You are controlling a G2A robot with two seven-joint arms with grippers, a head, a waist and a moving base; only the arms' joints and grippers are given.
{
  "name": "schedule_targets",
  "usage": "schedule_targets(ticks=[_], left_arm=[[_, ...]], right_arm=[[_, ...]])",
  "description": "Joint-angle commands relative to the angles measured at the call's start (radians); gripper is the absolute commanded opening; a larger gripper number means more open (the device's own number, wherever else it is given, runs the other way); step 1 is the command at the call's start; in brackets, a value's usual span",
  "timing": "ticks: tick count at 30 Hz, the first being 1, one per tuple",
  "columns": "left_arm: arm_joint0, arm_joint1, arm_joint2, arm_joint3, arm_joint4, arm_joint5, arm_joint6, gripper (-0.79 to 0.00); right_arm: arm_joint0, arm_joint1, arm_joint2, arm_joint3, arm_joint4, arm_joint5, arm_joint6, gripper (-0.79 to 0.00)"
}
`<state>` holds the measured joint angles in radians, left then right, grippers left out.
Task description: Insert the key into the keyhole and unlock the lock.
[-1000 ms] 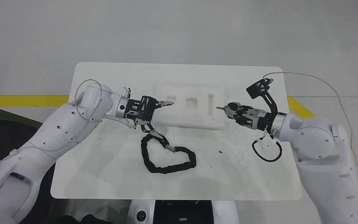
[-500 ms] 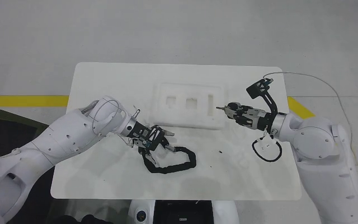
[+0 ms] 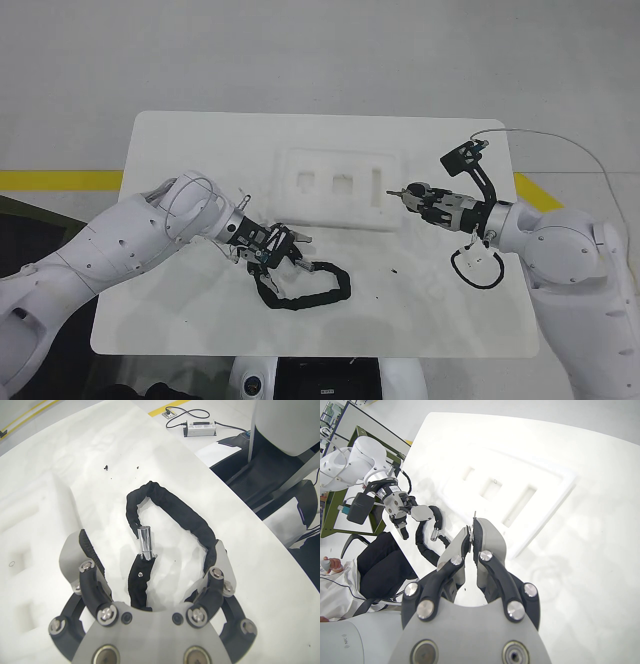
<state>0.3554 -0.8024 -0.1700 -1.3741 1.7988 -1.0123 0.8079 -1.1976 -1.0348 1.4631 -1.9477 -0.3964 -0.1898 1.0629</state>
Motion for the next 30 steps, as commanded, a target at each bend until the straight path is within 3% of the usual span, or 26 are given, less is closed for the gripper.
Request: schedule_targets(ticks=[1,10,22,30], left_arm=[[0.004,0.0,0.0,-0.001,0.0,0.004,-0.006,0.0],[0.052,-0.013,-0.019,-0.046,-0.026,0.0,-0.191,0.0],[0.08,-0.041,-0.037,0.009,-0.035,0.016,-0.189,-0.022],[0.089,-0.066,-0.049,0.058,-0.035,0.029,-0.172,-0.126]], right_arm=[[0.0,0.0,0.0,0.0,0.0,0.0,0.0,-0.785],[0.0,0.0,0.0,0.0,0.0,0.0,0.0,-0.785],[0.0,0.0,0.0,0.0,0.0,0.0,0.0,-0.785],[0.0,0.0,0.0,0.0,0.0,0.0,0.0,-0.785]])
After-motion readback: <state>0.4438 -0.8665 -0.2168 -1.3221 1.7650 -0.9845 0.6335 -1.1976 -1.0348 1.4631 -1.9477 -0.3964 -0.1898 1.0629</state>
